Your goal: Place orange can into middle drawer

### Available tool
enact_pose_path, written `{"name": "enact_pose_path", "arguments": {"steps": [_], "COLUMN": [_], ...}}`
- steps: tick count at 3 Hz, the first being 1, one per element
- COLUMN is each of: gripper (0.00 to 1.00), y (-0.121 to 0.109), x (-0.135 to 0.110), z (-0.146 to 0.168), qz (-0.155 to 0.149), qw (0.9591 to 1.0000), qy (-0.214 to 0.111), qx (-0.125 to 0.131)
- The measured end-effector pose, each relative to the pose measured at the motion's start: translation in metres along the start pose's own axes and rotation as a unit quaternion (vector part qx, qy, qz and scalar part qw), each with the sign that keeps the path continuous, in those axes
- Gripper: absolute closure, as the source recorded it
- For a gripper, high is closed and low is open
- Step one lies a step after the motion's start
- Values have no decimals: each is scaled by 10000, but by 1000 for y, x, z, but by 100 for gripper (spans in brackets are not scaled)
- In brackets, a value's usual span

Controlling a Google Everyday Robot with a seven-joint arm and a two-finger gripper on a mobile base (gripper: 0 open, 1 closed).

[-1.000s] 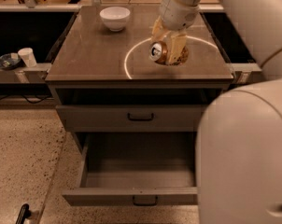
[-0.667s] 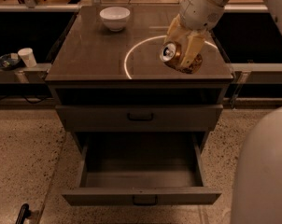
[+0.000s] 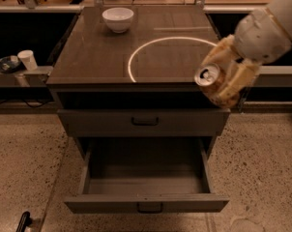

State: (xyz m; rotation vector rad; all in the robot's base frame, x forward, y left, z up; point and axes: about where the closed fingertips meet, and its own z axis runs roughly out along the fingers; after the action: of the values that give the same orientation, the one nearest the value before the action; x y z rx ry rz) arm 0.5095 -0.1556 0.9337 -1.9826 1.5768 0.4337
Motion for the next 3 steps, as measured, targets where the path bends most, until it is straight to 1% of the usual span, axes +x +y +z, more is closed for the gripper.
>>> {"name": "enact_pose_path", "arguments": {"steps": [1,2,3], "gripper": [100,100,100], "y": [28,14,23], "x": [26,29,45], "z": [10,47,99], "qz": [357,231,549], "qw": [9992,9979,9789], "qy": [7,-598,-1931], "qx": [-164,-108,369]}}
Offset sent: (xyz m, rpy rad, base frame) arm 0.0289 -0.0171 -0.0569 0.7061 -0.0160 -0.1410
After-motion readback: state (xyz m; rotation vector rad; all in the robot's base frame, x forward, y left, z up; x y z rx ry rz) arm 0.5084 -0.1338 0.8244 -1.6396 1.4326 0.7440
